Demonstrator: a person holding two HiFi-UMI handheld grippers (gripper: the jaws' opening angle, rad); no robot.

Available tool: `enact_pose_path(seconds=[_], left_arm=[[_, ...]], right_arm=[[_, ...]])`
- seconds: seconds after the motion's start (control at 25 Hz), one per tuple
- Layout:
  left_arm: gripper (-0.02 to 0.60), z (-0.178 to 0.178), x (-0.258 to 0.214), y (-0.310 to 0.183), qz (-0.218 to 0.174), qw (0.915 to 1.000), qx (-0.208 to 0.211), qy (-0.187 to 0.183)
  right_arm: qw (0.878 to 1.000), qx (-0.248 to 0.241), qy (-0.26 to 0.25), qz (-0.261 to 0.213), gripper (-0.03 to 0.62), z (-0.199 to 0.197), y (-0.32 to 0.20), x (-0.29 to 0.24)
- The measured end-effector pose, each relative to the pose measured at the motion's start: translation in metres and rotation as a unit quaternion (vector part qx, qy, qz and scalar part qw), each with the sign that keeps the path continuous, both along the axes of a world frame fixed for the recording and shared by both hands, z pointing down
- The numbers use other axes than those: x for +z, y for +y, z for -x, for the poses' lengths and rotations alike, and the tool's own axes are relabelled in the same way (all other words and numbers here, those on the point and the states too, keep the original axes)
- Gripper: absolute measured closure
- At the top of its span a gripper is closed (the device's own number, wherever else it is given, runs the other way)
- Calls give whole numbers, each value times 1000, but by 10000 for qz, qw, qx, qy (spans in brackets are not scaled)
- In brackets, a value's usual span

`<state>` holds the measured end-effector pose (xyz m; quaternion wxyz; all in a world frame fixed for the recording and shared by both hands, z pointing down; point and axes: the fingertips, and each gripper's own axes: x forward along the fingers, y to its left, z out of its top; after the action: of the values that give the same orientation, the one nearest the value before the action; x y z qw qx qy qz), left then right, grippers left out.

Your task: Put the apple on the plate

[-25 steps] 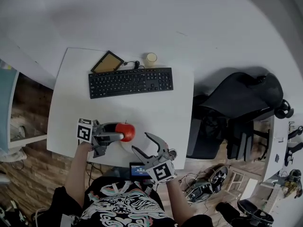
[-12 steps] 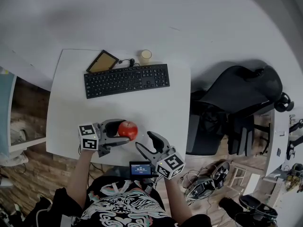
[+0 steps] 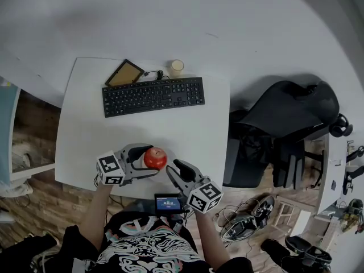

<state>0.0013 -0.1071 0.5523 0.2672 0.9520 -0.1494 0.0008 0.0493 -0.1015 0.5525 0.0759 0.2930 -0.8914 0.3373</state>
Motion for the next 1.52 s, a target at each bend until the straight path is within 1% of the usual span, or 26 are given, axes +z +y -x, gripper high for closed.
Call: enact_pose_path(seconds=[0.16,0.28,0.32,0.4,0.48,0.6,0.76,0.88,1.08,1.2,1.32,1.44,1.52], left_arm=[[222,-6,3,4,-164,9996,10,-232],[222,-8,9,5,-200,9991,45,-383],[222,-9,12,6,-242,9985,74,-475],[222,-12,19,8,-391,9964,151,-739],[222,-17,25,10,-557,9930,229,-1014],[222,-23,35,13,-717,9880,306,-1336],[222,-29,49,15,-1020,9763,410,-1864],[222,-33,62,19,-1164,9685,474,-2150],[222,-37,76,22,-1244,9600,529,-2453],[222,-36,82,23,-1320,9530,541,-2673],[222,-36,84,25,-1415,9483,513,-2796],[222,-37,85,26,-1599,9419,507,-2910],[222,-38,86,26,-1630,9406,465,-2943]], right_arm=[[9998,52,30,177,435,-2,-2,8],[9982,99,-215,555,448,-2,0,16],[9976,92,-257,638,456,-2,1,19],[9975,42,-167,681,476,-3,4,25],[9976,-1,-17,686,498,-4,8,31],[9972,7,48,742,518,-8,11,39],[9968,72,4,800,523,-12,14,44],[9965,77,65,824,526,-15,17,50],[9955,40,146,938,526,-18,20,63],[9954,-31,171,942,527,-17,22,67],[9953,-50,163,955,526,-16,24,68],[9951,-186,335,910,526,-17,28,71],[9945,-322,486,867,526,-15,34,73]])
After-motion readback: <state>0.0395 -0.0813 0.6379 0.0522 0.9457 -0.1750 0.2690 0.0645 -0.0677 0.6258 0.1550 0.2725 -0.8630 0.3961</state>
